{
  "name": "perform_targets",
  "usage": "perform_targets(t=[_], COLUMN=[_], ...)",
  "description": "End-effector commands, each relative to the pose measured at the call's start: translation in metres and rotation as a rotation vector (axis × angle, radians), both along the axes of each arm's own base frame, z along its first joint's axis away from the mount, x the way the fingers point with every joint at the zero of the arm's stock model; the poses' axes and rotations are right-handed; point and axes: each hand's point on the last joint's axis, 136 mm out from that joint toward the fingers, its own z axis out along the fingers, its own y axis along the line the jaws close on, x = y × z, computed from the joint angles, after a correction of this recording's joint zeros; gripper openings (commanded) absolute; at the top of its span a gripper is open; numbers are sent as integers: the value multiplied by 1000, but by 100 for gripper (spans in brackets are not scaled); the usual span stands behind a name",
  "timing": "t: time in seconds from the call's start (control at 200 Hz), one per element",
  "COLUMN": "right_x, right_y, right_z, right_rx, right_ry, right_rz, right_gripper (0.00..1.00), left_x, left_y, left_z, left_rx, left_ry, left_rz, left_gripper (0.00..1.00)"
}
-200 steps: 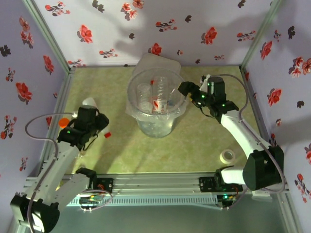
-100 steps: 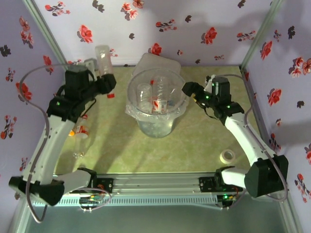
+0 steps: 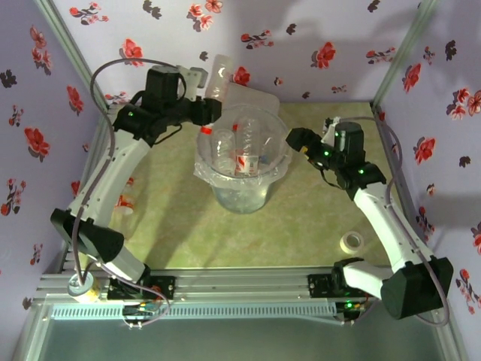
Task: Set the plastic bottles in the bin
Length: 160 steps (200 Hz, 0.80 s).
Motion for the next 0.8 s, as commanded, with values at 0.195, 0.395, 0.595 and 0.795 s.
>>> perform_targets(t=[0.195, 0.395, 0.595, 0.795], right_x=[-4, -7, -11, -10], right_y=[-7, -9, -15, -17], right_z=[-5, -6, -9, -10], right_rx=[-9, -13, -28, -26], right_ry=[-6, -5, 0, 0], right_rz=[-12, -14, -26, -31], right_gripper=[90, 90, 90, 90], left_x=[-26, -4, 13, -5], left_y=[-19, -17, -14, -29], left_z=[40, 12, -13, -42], left_rx=[36, 95, 145, 219], left_ry=[-147, -69, 21, 88], left_rz=[-102, -37, -8, -142], left_gripper=[50, 51, 53, 52])
